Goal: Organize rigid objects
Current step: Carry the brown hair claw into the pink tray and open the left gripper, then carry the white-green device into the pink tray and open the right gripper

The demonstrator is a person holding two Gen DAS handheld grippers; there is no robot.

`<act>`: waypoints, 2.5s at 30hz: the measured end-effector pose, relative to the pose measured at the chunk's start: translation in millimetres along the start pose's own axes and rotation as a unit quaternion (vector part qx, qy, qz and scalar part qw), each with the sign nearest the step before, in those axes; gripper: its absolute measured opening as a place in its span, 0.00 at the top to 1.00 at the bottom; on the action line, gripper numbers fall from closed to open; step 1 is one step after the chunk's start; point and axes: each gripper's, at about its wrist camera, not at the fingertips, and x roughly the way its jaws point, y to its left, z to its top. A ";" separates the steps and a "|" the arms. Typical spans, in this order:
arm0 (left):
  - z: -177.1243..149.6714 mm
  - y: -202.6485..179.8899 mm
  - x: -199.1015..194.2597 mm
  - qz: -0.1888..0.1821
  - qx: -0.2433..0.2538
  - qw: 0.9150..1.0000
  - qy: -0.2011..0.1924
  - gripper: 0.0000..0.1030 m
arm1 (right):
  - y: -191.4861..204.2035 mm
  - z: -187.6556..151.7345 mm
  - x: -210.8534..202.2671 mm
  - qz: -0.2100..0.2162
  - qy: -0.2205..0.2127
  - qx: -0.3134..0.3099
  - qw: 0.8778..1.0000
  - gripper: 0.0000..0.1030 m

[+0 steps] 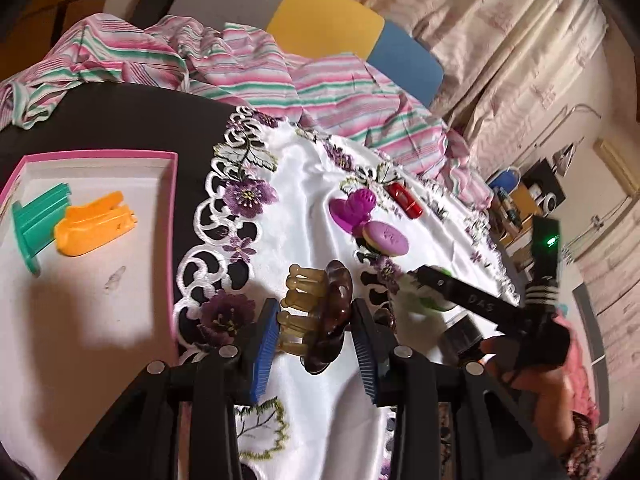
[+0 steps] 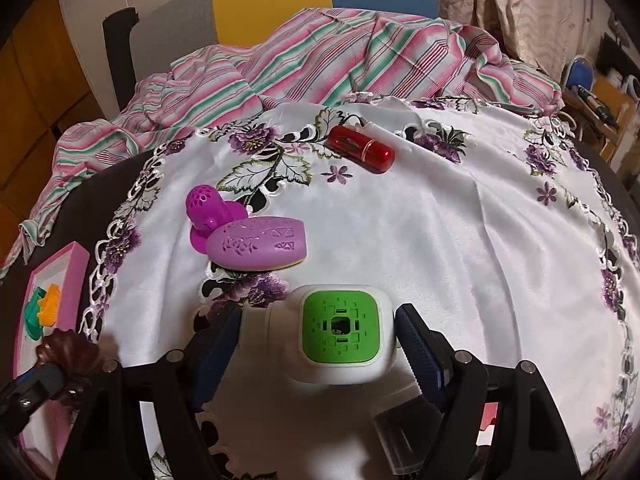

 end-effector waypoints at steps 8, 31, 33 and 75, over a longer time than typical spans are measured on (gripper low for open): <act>-0.6 30.6 -41.2 0.018 -0.025 0.999 -0.042 0.65 | 8.6 -1.8 -3.8 0.005 -0.010 -0.018 1.000 0.24; -3.7 147.5 -81.1 0.214 -0.092 0.968 -0.092 0.63 | 13.1 -3.6 0.4 0.008 -0.008 -0.028 1.000 0.24; -4.8 145.8 -86.6 0.215 -0.090 0.967 -0.100 0.59 | 12.6 -3.2 0.9 0.008 -0.008 -0.026 1.000 0.24; -64.5 103.9 -116.7 0.134 -0.046 0.988 -0.069 0.54 | 212.1 -35.0 -71.6 0.219 -0.037 -0.170 0.960 0.24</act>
